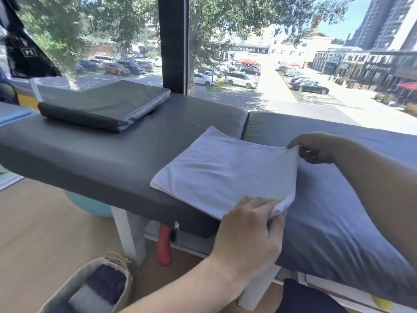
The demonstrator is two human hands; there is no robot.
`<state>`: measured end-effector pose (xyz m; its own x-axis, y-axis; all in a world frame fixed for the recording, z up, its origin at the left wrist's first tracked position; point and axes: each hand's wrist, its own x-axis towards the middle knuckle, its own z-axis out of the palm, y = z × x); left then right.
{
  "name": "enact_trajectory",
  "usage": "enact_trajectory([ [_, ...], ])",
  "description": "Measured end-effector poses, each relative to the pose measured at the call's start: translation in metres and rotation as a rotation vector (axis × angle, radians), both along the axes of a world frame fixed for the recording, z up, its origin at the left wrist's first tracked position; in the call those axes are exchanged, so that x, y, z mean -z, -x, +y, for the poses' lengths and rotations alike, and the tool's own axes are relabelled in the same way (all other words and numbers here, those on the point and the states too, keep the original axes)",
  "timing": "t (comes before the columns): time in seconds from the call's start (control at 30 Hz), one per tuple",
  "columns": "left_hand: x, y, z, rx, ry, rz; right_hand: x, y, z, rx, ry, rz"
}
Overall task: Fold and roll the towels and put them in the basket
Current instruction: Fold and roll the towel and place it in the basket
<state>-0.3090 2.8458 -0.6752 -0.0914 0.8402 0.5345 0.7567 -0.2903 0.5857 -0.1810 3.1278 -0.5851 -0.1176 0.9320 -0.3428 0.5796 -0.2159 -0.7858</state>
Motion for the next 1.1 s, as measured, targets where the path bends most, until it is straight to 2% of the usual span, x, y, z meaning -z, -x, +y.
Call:
enact_trajectory([
  [0.17,-0.022,-0.01,-0.008,0.045,0.073,-0.453,-0.022,0.002,-0.004,0.052,-0.101,0.193],
  [0.33,-0.032,0.032,-0.014,-0.018,0.08,-0.578,-0.039,0.05,-0.016,0.071,-0.249,0.316],
  [0.43,-0.037,0.069,-0.018,-0.158,0.032,-0.562,-0.039,0.085,-0.018,0.03,-0.272,0.305],
  [0.6,-0.042,0.118,-0.024,-0.319,0.085,-0.469,-0.029,0.137,-0.015,-0.006,-0.273,0.312],
  [0.77,-0.032,0.136,-0.028,-0.483,0.236,-0.207,-0.009,0.171,-0.012,-0.042,-0.263,0.257],
  [1.1,-0.029,0.146,-0.028,-0.433,0.253,-0.308,0.008,0.2,-0.011,-0.092,-0.314,0.242],
])
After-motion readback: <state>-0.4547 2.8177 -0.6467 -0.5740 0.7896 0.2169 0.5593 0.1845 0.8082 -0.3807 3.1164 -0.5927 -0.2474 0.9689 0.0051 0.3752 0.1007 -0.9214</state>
